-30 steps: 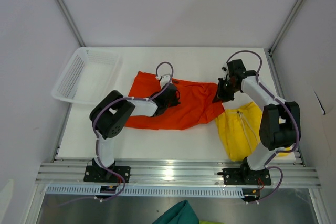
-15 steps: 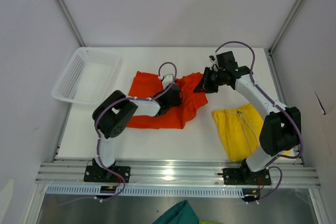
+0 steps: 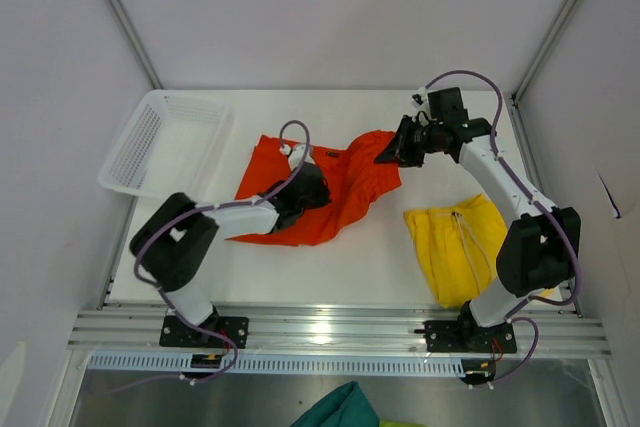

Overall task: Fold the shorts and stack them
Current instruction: Fold the shorts

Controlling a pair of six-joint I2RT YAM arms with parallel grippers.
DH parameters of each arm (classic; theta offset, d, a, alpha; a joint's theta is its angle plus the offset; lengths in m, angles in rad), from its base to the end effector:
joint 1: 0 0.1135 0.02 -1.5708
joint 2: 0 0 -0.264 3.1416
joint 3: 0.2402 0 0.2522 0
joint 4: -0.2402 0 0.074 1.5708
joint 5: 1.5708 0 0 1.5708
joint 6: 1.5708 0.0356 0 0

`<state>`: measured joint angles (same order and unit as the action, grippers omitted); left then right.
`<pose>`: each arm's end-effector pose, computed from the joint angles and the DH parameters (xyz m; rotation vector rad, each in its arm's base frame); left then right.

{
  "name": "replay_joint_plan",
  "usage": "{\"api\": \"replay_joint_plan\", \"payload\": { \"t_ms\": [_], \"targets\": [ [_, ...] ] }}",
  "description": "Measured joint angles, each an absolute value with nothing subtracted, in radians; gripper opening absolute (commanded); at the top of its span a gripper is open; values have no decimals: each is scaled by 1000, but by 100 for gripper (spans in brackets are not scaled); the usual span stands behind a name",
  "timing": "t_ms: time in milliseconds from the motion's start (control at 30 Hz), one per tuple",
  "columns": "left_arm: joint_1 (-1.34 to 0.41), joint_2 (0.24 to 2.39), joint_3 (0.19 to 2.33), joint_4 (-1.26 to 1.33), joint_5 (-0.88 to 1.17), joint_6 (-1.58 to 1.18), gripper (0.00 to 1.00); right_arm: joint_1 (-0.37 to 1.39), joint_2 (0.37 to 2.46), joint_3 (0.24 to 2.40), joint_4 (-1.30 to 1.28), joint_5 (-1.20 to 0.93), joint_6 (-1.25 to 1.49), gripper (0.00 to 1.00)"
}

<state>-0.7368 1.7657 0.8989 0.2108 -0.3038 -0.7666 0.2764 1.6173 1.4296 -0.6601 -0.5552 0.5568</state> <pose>0.2745 -0.2347 0.1588 -0.2014 2.2288 -0.5005 0.3346 0.1144 0.3123 0.0828 2.5179 1.0359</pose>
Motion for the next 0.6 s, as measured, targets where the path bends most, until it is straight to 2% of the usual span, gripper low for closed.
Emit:
{"api": "replay_joint_plan", "payload": {
  "t_ms": [233,367,500,600],
  "targets": [
    [-607,1438,811,122,-266,-730,31,214,1573,1373,-711,-569,474,0],
    [-506,1395,778,69,-243,-706,36,191,1550,1333,-750,-570,426,0],
    [-400,1396,724,3,-197,-680,45,175,1550,1330,-794,-551,369,0],
    [-329,1411,720,-34,-176,-653,48,169,1551,1332,-832,-516,331,0]
  ]
}}
